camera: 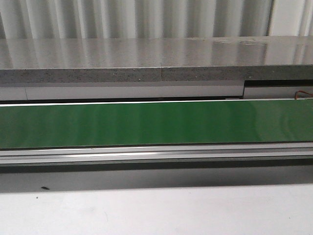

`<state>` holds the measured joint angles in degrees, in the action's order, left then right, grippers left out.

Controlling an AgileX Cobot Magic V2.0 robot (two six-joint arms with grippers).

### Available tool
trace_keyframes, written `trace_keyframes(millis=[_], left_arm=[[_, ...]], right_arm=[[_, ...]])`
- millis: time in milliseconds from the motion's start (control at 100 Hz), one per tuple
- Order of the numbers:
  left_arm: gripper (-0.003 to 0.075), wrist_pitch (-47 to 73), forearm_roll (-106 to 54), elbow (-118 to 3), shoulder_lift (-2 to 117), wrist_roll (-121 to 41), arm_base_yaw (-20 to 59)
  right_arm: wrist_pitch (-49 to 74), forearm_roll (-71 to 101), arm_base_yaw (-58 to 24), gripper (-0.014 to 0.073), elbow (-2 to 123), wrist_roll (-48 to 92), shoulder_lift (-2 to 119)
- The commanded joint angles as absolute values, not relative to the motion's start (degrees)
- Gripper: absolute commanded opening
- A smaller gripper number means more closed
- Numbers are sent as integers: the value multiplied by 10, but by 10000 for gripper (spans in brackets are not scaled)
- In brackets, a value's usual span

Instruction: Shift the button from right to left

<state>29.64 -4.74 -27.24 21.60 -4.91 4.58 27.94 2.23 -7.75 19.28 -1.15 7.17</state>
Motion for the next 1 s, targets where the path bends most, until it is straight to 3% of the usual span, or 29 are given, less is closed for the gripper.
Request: trace_keyframes(millis=[0, 290, 510, 690, 990], left_arm=[[-21, 262, -52, -272, 181, -48, 51], [-21, 221, -52, -198, 65, -48, 51], [-21, 125, -52, -113, -20, -48, 51], [-21, 33, -28, -40, -19, -37, 51], [-21, 46, 24, 24, -21, 25, 50]], right_arm=[[233, 18, -78, -68, 208, -8, 78], [233, 18, -78, -68, 208, -8, 78], [233, 18, -78, -68, 208, -8, 78], [233, 18, -78, -68, 208, -8, 78], [233, 18, -78, -68, 208, -8, 78]])
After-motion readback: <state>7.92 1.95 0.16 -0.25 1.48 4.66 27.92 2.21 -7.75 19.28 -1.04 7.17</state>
